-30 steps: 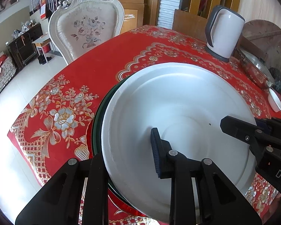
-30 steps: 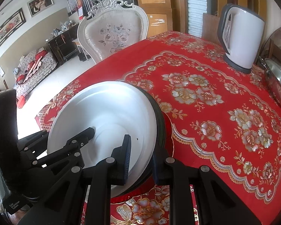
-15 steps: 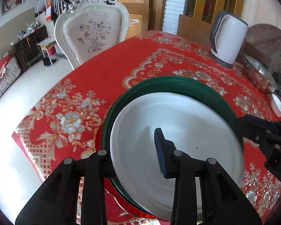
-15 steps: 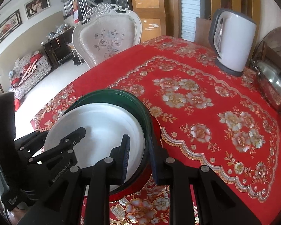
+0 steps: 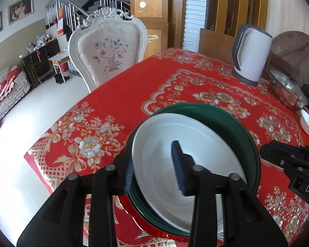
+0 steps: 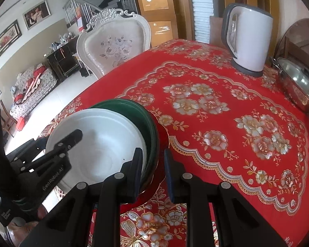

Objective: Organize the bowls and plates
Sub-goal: 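Lower the white plate with both grippers into the green bowl, then open both grippers and withdraw from the white plate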

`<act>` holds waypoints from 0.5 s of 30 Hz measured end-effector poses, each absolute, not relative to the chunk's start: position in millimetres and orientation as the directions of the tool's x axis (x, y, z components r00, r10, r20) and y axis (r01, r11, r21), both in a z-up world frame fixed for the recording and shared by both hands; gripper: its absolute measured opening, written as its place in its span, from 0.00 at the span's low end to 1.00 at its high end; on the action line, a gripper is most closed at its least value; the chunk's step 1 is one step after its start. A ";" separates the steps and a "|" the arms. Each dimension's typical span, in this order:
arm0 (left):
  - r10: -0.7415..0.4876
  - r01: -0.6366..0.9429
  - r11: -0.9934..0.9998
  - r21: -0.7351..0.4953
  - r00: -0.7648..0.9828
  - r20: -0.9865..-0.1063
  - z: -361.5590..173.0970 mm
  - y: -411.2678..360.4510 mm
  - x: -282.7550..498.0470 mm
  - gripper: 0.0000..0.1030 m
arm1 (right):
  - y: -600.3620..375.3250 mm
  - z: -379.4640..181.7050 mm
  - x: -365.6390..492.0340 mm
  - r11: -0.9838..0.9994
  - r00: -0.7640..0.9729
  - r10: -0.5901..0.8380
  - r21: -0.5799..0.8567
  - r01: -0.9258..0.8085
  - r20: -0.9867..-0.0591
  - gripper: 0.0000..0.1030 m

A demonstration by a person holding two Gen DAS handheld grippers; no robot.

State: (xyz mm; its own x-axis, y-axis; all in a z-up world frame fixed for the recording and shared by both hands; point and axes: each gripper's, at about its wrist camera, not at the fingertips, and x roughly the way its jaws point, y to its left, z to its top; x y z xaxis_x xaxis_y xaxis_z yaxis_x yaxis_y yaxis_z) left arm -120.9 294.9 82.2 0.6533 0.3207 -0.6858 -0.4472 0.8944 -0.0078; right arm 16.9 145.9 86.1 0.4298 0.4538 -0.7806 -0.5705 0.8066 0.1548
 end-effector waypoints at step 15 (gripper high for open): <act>0.320 -0.436 0.900 -0.015 0.684 -0.655 92.6 283.6 -121.9 0.58 | 127.6 87.6 16.3 0.816 0.430 0.465 0.186 -0.548 -0.774 0.20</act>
